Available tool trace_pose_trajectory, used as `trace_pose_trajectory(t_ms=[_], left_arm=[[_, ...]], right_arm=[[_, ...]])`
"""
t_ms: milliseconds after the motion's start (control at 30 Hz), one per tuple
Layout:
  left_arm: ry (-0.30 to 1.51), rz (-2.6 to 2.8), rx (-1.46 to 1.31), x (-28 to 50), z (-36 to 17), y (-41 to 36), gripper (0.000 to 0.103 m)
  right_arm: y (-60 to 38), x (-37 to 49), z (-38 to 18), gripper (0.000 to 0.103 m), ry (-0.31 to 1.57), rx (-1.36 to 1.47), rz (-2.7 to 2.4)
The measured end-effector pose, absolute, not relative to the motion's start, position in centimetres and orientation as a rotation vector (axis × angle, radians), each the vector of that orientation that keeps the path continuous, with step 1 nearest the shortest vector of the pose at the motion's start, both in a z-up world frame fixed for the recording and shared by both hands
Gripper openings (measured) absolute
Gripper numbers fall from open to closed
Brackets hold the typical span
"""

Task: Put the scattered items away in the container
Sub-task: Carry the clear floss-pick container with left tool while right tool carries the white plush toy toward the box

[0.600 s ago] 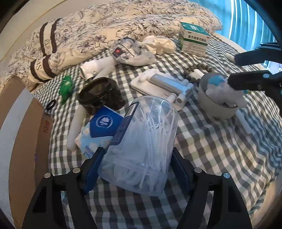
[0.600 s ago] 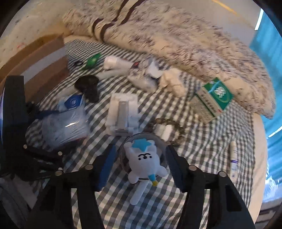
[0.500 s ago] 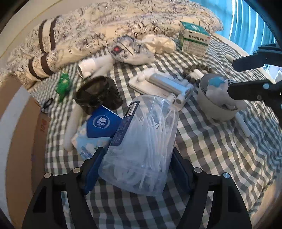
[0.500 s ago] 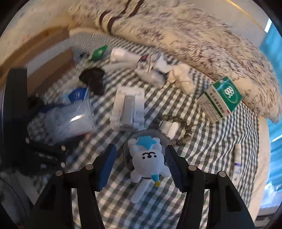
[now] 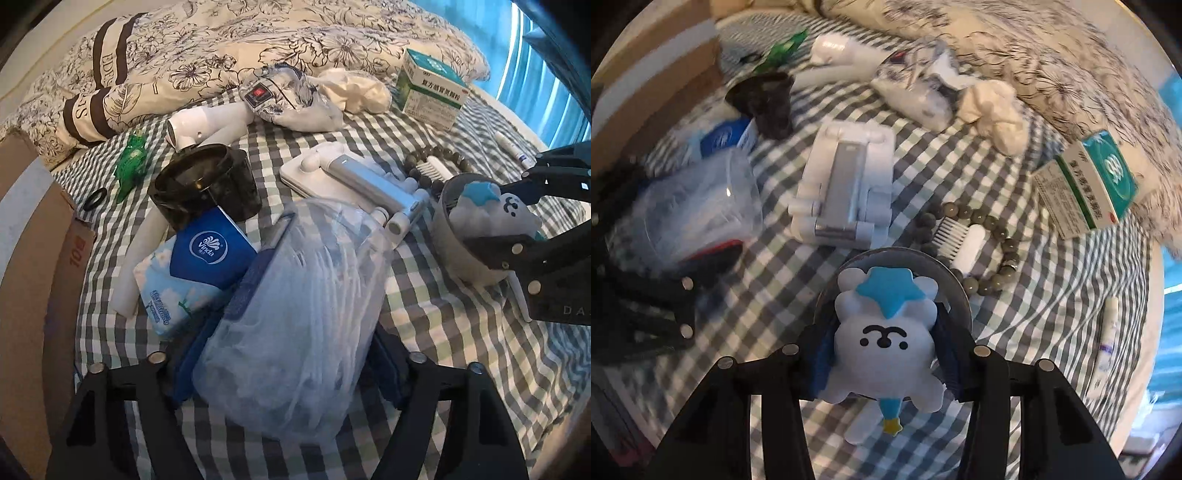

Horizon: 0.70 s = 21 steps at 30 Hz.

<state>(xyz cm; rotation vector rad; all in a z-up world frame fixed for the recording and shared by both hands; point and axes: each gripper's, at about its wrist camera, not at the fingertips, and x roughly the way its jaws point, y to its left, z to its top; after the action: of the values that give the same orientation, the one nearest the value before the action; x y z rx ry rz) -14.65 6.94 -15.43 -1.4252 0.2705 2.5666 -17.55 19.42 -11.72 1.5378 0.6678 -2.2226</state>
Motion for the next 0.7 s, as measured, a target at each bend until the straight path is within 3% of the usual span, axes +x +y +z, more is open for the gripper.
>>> trace_pose_trajectory(t_ms=[467, 700], left_arm=[[0.201, 2.722, -1.324, -12.0, -8.8, 5.6, 0.065], [0.205, 2.755, -1.272, -9.3, -6.0, 4.7, 0.064]], right_arm=[[18.8, -11.8, -3.5, 0.048, 0.490, 1.310, -2.427], [19.4, -8.5, -2.9, 0.048, 0.300, 1.336, -2.460]])
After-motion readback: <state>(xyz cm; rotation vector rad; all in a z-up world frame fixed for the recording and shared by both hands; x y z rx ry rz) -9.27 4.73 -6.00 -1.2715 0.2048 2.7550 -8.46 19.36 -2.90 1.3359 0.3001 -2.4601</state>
